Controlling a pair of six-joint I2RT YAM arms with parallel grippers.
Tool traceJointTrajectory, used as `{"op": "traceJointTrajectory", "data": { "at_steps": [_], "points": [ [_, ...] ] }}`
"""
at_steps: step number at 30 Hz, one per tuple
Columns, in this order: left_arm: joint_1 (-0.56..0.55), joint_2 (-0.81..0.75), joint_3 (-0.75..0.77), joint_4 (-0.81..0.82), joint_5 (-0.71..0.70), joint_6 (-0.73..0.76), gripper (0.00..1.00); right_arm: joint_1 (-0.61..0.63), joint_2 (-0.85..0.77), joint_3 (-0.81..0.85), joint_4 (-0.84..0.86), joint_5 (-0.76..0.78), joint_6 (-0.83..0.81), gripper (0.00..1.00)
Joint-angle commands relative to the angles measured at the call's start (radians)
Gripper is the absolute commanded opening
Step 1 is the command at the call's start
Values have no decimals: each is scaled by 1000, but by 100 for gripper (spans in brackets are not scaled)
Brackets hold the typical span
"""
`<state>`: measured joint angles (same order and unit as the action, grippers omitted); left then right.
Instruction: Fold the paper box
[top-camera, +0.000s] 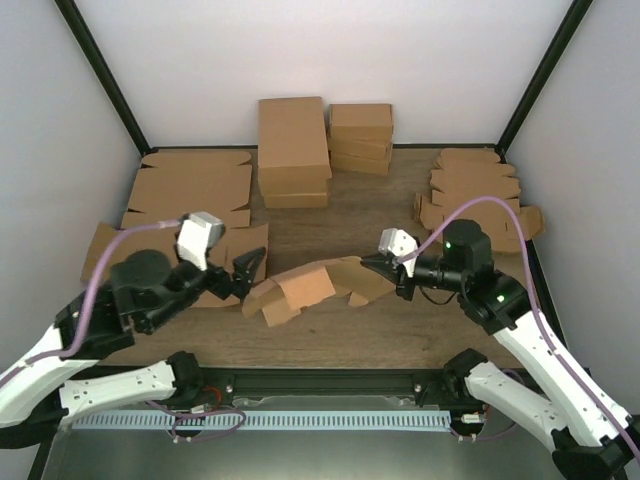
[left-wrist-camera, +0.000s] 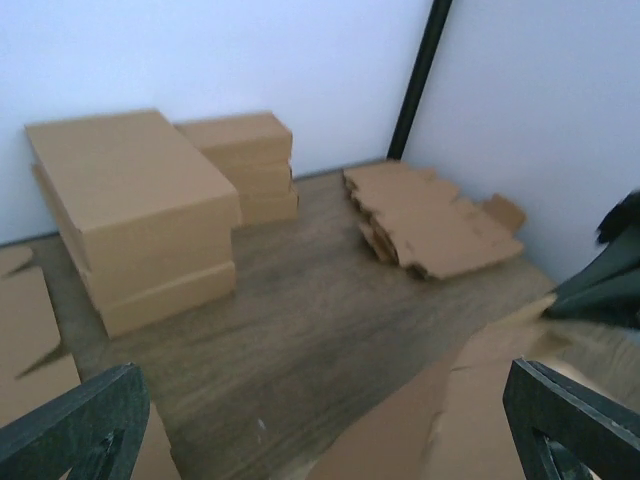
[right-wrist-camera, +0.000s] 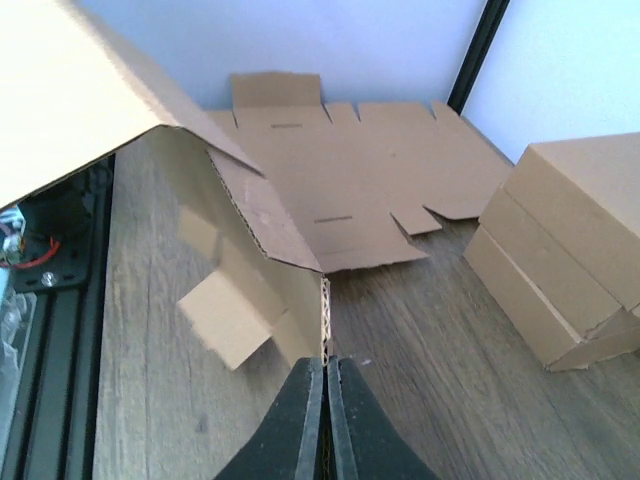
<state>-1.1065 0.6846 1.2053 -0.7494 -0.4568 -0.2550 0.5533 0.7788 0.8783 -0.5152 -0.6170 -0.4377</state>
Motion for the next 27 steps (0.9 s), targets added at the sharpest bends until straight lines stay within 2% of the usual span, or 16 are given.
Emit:
{"op": "traceJointTrajectory", "data": {
  "at_steps": [1, 8, 14, 19, 22, 27],
  "points": [
    [3, 72, -42, -44, 64, -40, 100, 7, -54, 2, 24, -7, 116, 1],
    [64, 84, -87, 46, 164, -9, 100, 7, -70, 8, -7, 155, 307, 1],
    [241, 84, -122, 110, 464, -4, 100, 7, -35, 28, -36, 212, 409, 1],
    [359, 84, -199, 181, 640, -21, 100, 7, 14, 37, -41, 275, 538, 1],
    [395, 71, -229, 209, 673, -27, 100, 4, 48, 37, -48, 304, 617, 1],
    [444, 13, -290, 223, 647, -44, 100, -29, 104, 34, -44, 274, 698, 1]
  ]
}}
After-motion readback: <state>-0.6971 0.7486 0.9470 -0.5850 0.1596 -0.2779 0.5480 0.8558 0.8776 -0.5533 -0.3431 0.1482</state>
